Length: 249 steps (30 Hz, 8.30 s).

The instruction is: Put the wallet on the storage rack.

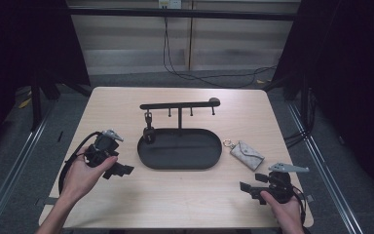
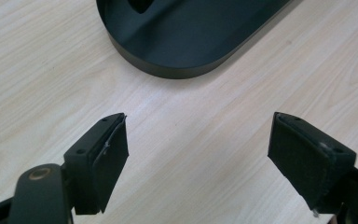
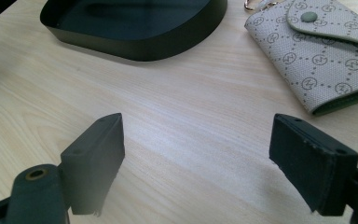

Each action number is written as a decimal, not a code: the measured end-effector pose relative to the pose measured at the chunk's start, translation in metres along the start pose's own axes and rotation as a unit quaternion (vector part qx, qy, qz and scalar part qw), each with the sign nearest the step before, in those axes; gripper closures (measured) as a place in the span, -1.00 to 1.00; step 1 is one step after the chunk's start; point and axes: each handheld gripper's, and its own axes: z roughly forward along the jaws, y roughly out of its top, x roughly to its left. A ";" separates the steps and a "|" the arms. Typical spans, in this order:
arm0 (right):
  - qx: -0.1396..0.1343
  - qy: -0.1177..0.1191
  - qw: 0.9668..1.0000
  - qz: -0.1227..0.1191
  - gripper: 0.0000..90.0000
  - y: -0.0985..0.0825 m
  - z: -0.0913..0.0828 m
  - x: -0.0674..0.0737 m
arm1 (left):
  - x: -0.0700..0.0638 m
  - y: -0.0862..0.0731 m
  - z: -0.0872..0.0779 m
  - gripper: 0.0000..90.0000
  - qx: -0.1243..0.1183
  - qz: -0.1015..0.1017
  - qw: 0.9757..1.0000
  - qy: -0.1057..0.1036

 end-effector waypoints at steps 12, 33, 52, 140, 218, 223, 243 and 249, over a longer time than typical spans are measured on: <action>0.000 0.000 1.000 0.000 -0.60 0.000 0.000 0.001 | -0.009 -0.040 0.009 -0.48 -0.032 -0.015 0.999 -0.015; 0.003 -0.015 1.000 -0.007 -0.52 0.000 0.001 0.003 | -0.023 -0.101 0.029 -0.51 -0.067 -0.047 0.996 -0.047; 0.014 -0.014 0.999 -0.048 -0.60 0.030 -0.003 0.007 | -0.022 -0.117 0.031 -0.51 -0.065 -0.055 0.994 -0.072; 0.378 -0.088 0.912 -0.129 -0.45 0.133 0.107 -0.056 | -0.014 -0.118 0.022 -0.36 -0.089 -0.082 0.991 -0.058; 0.380 -0.126 0.914 -0.062 -0.27 0.170 0.079 -0.040 | -0.013 -0.114 0.027 -0.49 -0.063 -0.068 0.993 -0.078; 0.376 -0.125 0.916 -0.060 -0.27 0.174 0.075 -0.038 | -0.013 -0.115 0.028 -0.49 -0.060 -0.070 0.993 -0.080; 0.344 -0.097 0.932 -0.055 -0.27 0.179 0.059 -0.026 | -0.013 -0.114 0.028 -0.49 -0.061 -0.071 0.992 -0.081; 0.328 -0.076 0.940 -0.046 -0.27 0.182 0.060 -0.019 | -0.013 -0.114 0.028 -0.49 -0.060 -0.073 0.992 -0.081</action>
